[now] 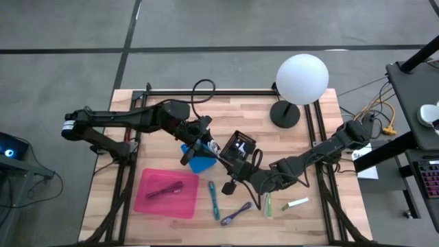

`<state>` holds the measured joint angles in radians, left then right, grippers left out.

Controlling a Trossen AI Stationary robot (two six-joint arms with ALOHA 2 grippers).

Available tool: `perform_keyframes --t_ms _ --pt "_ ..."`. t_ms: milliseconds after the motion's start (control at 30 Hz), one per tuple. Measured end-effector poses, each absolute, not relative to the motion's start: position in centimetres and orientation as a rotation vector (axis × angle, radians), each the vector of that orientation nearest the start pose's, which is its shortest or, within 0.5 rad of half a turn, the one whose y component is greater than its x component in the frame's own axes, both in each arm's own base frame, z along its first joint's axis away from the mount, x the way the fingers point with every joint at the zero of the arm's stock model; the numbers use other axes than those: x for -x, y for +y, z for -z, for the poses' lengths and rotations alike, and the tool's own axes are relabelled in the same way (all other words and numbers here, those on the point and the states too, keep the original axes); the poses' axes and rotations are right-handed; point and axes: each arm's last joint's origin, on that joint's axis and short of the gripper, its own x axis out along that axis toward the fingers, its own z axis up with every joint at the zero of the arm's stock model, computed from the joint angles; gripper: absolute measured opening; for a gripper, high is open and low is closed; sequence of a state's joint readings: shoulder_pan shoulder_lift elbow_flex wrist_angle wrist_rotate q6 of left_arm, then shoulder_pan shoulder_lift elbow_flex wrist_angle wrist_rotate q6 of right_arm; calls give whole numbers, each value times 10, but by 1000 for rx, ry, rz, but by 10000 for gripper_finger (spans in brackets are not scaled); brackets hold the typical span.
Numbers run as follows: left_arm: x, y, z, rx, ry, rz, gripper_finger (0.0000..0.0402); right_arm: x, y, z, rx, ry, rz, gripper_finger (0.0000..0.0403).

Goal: Pick and place items into bin
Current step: Put the white charger cable into the pink bin

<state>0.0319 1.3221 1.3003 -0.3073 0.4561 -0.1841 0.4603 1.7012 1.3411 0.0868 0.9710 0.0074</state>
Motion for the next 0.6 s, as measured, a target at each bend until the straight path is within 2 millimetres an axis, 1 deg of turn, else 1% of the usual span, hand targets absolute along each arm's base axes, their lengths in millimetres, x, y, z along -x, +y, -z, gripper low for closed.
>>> perform_keyframes --t_ms 100,267,333,467,600 --pt "-293 -3 -383 252 357 392 102 -356 150 -312 176 207 508 13" --pt "-296 -3 -380 254 366 396 40 -356 150 -313 180 210 507 13" --pt "-295 -4 -379 250 373 419 25 -356 150 -313 182 211 500 13" --pt "-295 -4 -378 247 385 423 24 -356 150 -312 185 217 493 15" --pt "-293 -3 -373 252 434 411 23 -355 150 -306 144 265 470 43"
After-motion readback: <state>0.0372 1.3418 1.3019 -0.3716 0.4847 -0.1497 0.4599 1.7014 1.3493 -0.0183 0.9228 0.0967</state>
